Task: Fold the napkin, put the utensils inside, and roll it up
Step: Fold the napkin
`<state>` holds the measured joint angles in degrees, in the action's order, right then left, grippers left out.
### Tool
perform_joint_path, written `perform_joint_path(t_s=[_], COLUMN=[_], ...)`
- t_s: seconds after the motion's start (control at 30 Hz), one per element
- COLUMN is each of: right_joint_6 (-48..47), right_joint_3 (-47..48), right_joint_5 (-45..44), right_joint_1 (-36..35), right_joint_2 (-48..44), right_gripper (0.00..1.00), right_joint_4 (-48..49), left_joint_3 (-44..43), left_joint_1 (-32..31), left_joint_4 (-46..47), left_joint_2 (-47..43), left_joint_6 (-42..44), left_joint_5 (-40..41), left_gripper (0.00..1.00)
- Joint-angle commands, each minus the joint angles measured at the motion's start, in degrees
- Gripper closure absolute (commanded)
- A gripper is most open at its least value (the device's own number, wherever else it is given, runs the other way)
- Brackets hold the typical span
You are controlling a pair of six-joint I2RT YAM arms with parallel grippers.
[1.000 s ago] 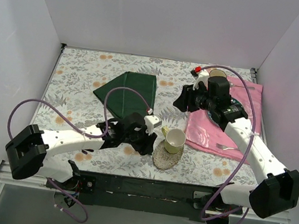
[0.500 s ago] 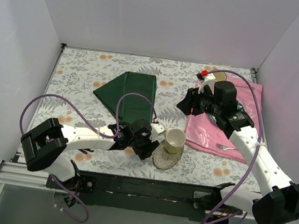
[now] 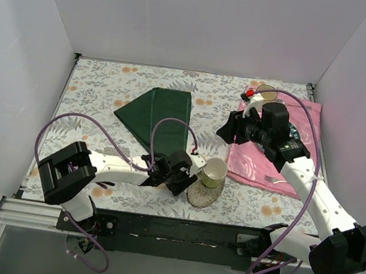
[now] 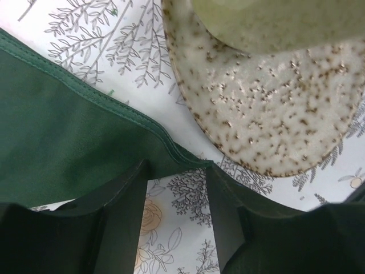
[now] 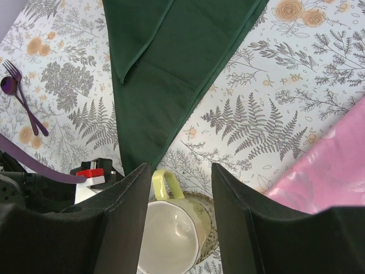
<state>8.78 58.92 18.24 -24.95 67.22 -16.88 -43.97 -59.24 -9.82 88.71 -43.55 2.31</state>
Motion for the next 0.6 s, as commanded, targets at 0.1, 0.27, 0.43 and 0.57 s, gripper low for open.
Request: perform_joint_path(t_s=[0.1,0.27,0.43,0.57], right_joint_6=[-0.3,-0.2,-0.3,-0.3], right_joint_3=[-0.6,-0.7,-1.1,-0.6], right_joint_5=[1.5,2.1,2.5,2.8], right_joint_1=[0.6,0.7,0.8,0.8], right_joint_2=[-1.5,-1.1,-0.1,0.8], right_gripper=[0.45,0.44,0.44,0.44], right_joint_4=[3.1,3.2,3.2,3.7], left_joint_3=[-3.1,-4.0,-4.8,-5.7], left_joint_1=[-0.3,-0.3,2.4,9.9], left_joint_4=[-1.5,-3.1,-3.8,-3.4], left_joint_2=[3.3,1.0,-4.1,-8.6], left_joint_6=[-2.3,-3.5,-6.6,-10.8], left_joint_5=[6.9,10.0,8.7,2.7], left_gripper=[0.71,0.89,0.96,1.0])
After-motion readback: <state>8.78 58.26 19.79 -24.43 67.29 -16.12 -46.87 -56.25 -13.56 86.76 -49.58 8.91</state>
